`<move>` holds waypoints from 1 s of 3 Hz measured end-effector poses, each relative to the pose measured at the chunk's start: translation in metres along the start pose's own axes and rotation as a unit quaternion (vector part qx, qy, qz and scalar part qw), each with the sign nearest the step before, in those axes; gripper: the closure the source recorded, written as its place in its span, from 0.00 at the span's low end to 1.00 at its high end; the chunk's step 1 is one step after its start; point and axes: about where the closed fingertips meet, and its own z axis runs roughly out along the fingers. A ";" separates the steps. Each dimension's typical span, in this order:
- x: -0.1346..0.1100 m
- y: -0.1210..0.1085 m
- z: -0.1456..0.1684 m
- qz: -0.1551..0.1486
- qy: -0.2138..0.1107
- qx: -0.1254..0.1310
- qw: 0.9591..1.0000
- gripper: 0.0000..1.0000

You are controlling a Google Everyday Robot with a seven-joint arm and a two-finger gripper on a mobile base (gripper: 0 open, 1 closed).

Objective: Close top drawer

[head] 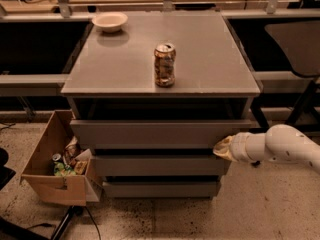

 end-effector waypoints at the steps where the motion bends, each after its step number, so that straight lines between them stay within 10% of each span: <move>1: 0.000 -0.004 0.000 -0.001 0.000 0.001 1.000 1.00; 3: 0.000 -0.021 0.001 -0.005 -0.001 0.009 1.000 0.81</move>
Offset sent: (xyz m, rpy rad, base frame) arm 0.2237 -0.0761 0.0897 -0.0479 -0.2153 -0.0293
